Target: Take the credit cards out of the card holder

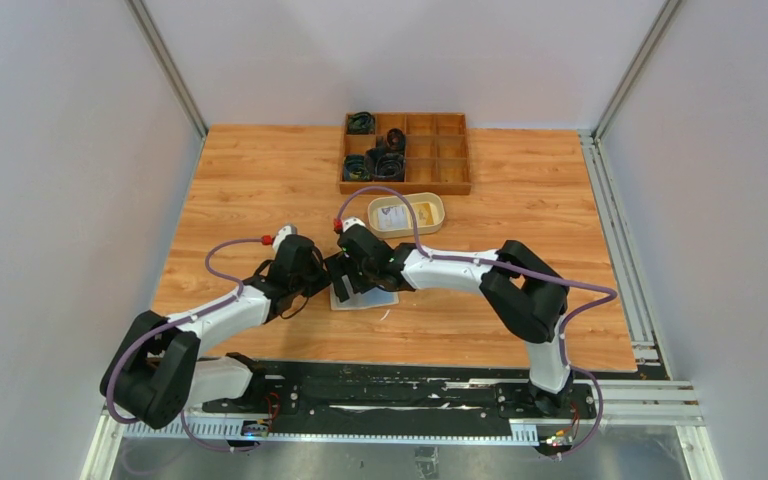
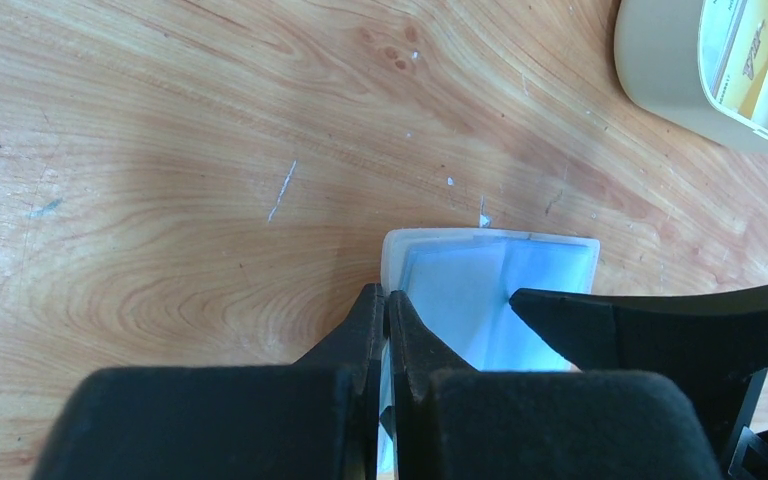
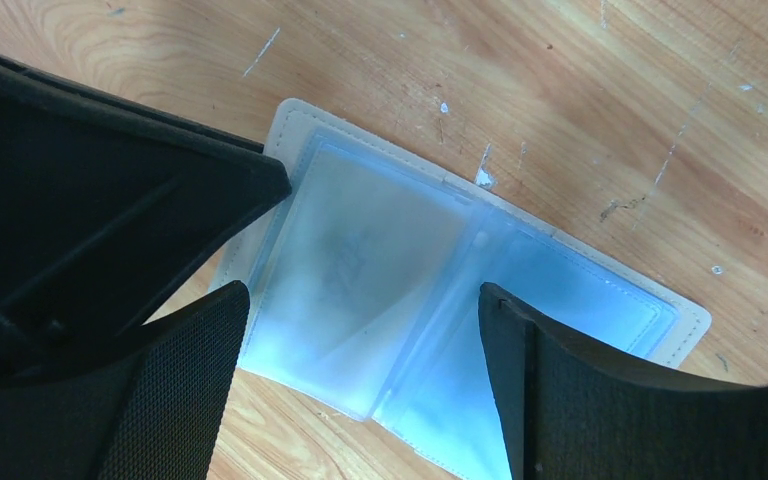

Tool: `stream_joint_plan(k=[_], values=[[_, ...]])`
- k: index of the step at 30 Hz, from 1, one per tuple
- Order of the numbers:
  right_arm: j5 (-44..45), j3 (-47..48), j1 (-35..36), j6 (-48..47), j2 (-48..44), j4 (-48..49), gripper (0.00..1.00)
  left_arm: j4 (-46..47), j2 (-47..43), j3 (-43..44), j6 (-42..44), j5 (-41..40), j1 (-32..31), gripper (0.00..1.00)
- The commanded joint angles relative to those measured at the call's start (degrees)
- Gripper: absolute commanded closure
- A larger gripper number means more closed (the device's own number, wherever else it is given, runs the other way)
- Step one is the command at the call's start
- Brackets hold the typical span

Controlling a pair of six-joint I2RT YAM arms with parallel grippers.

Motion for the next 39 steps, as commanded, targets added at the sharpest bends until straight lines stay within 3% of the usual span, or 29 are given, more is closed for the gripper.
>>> stream_joint_plan(k=[1,12,26,39], values=[[-1.3,-0.1,0.9,1.4,1.0,0.8,0.12,1.5,0.7,-0.7,-0.3,-0.3,-0.2,1.00],[0.3,-1.4,1.5,1.4,2.6,-0.4,0.12,0.7,-0.6,-1.0,-0.5,-0.7,-0.2,1.00],[14.5,-4.9,1.6,-1.5,1.1,-7.4,0.12,0.3,-0.9,-1.1,-0.6,-1.3,-0.2,1.00],[17.5,-6.8,-0.9,-1.5,1.1,-9.9,0.12,-0.1,-0.7,-0.8,-0.2,-1.4,-0.2,1.00]])
